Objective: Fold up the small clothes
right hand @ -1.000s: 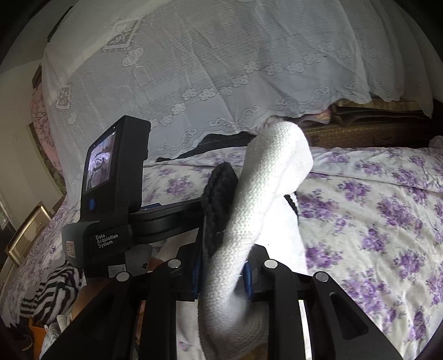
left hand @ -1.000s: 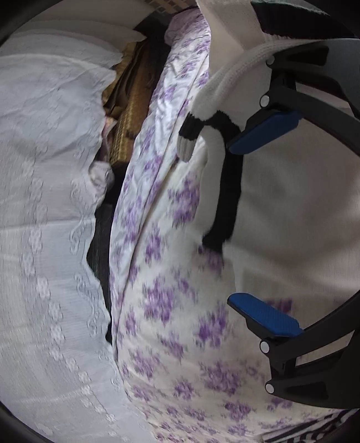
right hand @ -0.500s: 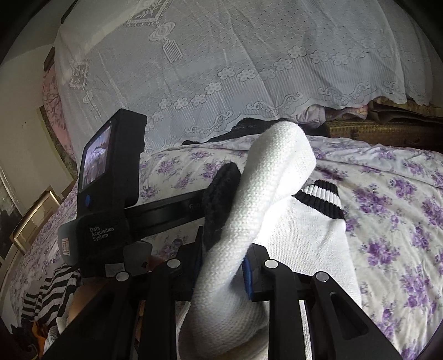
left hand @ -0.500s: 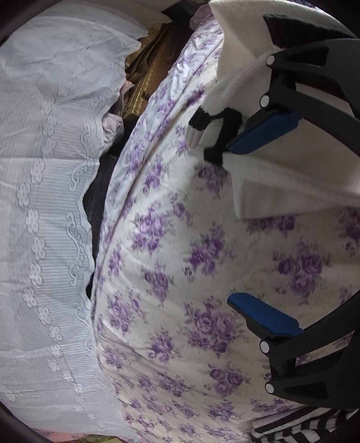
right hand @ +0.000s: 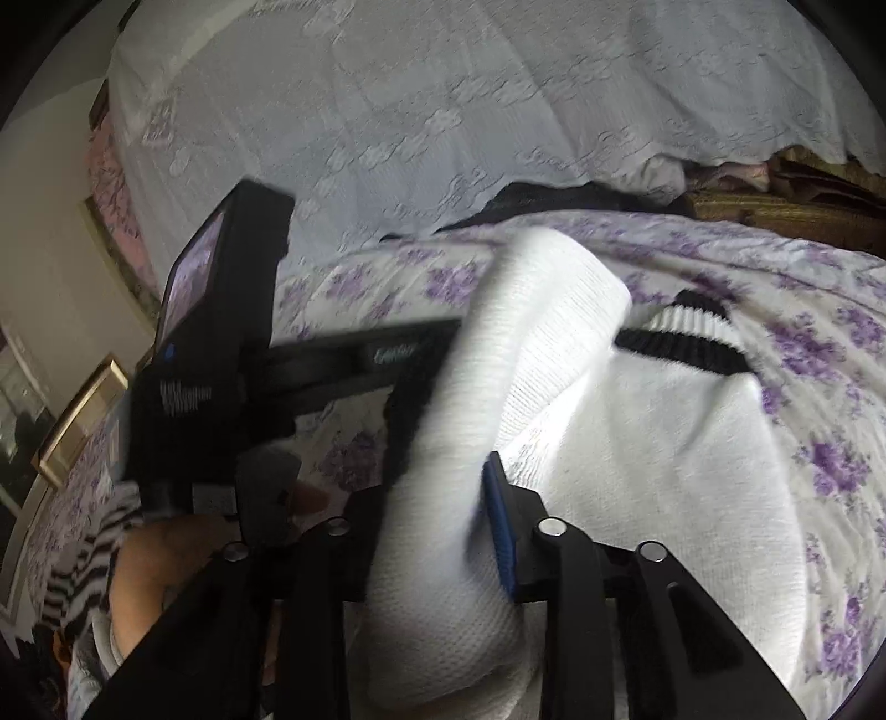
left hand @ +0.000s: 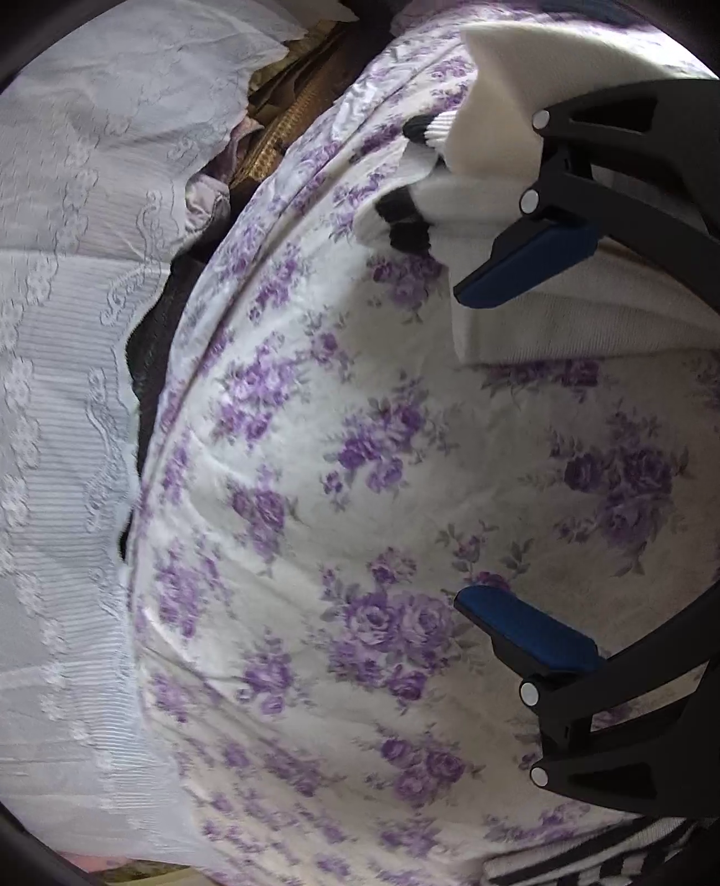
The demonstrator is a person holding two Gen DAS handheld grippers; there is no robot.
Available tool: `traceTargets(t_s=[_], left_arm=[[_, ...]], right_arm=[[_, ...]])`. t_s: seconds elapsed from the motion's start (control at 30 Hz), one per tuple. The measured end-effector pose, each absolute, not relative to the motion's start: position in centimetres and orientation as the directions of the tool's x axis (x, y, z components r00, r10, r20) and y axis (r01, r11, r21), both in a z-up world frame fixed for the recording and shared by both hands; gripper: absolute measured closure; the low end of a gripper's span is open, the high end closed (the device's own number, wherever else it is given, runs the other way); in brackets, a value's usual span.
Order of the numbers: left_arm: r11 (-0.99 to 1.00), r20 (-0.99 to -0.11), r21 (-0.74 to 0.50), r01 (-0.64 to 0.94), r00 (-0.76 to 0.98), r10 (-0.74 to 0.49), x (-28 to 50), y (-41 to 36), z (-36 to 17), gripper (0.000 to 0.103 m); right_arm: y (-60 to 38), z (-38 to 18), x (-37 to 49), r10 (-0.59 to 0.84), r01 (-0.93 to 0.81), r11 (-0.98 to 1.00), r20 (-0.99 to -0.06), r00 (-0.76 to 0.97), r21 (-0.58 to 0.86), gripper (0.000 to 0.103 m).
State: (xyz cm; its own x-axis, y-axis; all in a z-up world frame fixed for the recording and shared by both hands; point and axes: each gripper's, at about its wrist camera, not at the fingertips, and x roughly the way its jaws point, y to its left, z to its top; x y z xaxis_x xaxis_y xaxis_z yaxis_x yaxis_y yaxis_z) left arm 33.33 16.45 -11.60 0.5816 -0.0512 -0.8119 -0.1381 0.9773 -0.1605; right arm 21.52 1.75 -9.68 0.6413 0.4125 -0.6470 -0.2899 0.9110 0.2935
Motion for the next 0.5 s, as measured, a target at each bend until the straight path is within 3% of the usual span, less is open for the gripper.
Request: traceTargets(t_s=[0.1,0.27,0.33,0.5], left_arm=[[0.974,-0.814,-0.17,-0.147,0.578,-0.054,33.5,16.9,-11.8,0.005],[0.98,-0.782,-0.15,-0.132,0.622,-0.036,32.8,16.6,-9.8,0.005],[0.981,-0.758,-0.14,-0.133,0.652,-0.02,32.2,16.7,-8.3,0.005],[0.981,-0.701,-0.151,-0.124,0.713,-0.018,30.5,17.3,-4.9,0.004]], right_arm=[[2.6,-9.7,21.1,0.409,-0.334,0.911,-0.645,0.645,0.243,0.058],[0.9,-7.8,19.6,0.543,-0.409,0.839,-0.566,0.62,0.358,0.051],[-0.2,-6.3,18.3,0.552,-0.432,0.834,-0.529,0.645,0.344,0.043],[-3.6,-5.3,15.6,0.481,-0.389,0.877,-0.514,0.71,0.282,0.044]])
